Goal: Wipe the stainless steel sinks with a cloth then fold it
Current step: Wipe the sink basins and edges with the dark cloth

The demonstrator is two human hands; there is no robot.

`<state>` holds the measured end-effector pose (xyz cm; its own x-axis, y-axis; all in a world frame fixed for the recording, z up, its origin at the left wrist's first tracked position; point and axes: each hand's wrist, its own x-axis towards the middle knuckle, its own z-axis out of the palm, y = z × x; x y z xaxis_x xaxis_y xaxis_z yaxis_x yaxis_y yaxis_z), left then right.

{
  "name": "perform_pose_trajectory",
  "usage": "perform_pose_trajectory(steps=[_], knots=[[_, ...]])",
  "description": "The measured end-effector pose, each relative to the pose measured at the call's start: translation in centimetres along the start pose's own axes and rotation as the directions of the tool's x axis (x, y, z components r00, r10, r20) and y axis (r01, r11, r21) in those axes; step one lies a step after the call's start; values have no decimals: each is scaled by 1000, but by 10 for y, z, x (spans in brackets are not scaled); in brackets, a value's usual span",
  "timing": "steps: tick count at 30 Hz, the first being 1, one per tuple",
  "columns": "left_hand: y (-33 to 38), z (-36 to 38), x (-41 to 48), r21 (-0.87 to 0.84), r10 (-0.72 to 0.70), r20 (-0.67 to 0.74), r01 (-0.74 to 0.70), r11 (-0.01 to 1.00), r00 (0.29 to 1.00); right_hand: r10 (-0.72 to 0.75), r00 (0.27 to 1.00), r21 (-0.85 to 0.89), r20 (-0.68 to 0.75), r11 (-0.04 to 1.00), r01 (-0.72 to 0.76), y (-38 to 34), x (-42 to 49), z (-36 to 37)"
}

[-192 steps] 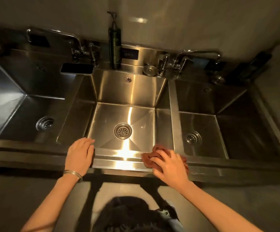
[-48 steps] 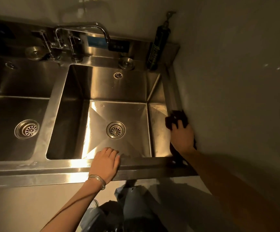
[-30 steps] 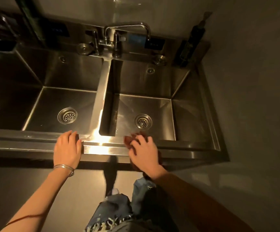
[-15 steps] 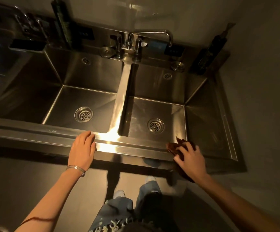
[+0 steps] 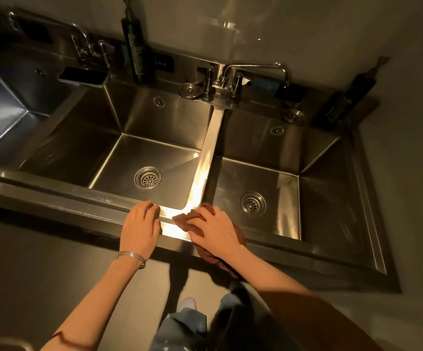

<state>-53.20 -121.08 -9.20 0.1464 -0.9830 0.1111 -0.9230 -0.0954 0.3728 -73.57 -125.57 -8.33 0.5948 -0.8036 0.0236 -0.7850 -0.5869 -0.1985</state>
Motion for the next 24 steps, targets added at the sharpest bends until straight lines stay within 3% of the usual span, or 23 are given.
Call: perform_pose_trajectory(steps=[3,8,12,14,16,20,22,24], knots=[[7,6,7,4,27,30,-27,1000,999,42,999,3,2,999,-42,22,-29,-7],[18,15,10,-7,64,72,-63,998,995,201,966,2,162,979,-204,91,-108,-30],[24,20,9,-17,65,103,-64,998,993,326,943,-54,63,945,-323,109,-124,-28],[26,21,10,-17,42,136,-40,999,990,329,944,-75,-33,941,-331,94,-111,-22],[26,22,12,-13,35,155,-34,999,987,239,969,-69,-65,967,-243,78,-89,-16],[23,16,22,-24,-2,157,6,1000,988,-98,992,-31,81,994,100,75,-12,-25],[23,12,34,-28,-28,136,32,999,990,-53,999,70,4,996,52,81,33,-36],[29,9,46,-5,-55,126,56,998,990,162,985,264,-58,954,-141,86,78,-49]])
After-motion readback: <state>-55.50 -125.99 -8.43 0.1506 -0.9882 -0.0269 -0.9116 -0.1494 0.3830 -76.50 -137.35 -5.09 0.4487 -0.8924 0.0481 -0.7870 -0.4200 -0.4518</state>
